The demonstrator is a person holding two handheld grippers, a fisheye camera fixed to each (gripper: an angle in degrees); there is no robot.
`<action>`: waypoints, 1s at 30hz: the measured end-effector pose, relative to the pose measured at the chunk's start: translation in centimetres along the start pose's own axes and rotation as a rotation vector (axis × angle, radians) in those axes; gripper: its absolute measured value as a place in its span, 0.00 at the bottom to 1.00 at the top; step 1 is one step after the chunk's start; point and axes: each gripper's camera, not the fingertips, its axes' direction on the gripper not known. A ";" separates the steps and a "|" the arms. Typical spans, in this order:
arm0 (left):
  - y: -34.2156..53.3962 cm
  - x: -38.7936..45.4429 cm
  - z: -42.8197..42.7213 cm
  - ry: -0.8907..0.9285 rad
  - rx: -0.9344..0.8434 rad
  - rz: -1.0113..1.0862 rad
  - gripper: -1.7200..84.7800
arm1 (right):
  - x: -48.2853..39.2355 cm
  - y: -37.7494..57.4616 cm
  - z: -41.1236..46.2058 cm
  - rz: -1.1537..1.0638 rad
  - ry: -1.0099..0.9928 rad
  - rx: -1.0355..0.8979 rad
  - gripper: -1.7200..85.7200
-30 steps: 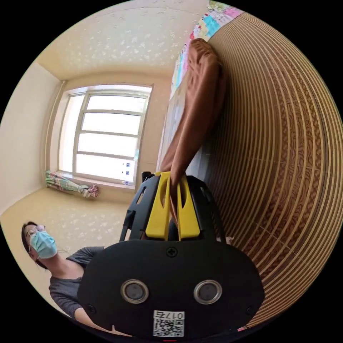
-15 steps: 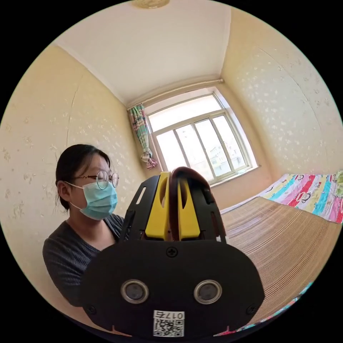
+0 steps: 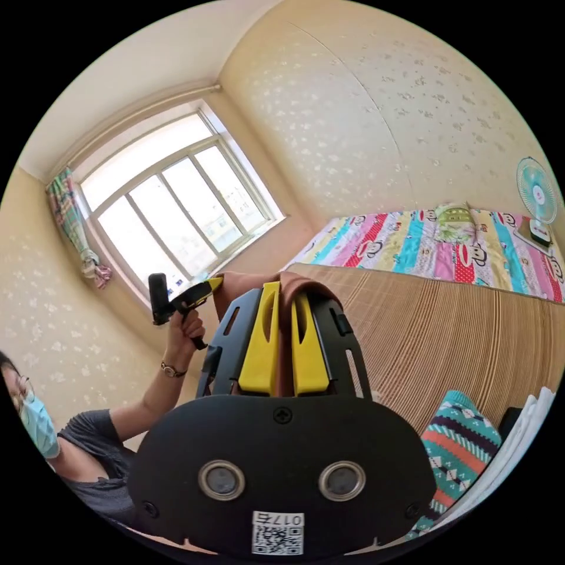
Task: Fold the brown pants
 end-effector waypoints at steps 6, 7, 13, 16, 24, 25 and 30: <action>17.8 -9.2 5.9 0.208 -0.104 -0.190 0.07 | 5.9 14.8 7.9 0.076 -0.149 -0.131 0.02; 20.5 -9.9 5.8 0.267 -0.103 -0.228 0.07 | 6.1 20.1 8.2 0.080 -0.205 -0.142 0.03; 42.2 -10.4 4.8 0.320 -0.285 -0.421 0.06 | 7.4 41.7 11.8 0.286 -0.112 -0.407 0.06; 45.6 -12.1 3.8 0.278 -0.233 -0.551 0.08 | 8.7 43.2 11.8 0.338 0.021 -0.429 0.09; 36.9 -13.2 10.9 0.111 -0.214 -0.384 0.22 | 11.6 33.0 16.9 0.254 0.013 -0.246 0.23; 36.4 -13.0 11.9 0.096 -0.232 -0.375 0.22 | 12.9 32.3 18.6 0.258 0.017 -0.266 0.23; 36.0 -11.8 17.7 -0.055 -0.396 -0.417 0.15 | 18.0 32.3 24.0 0.395 -0.120 -0.374 0.22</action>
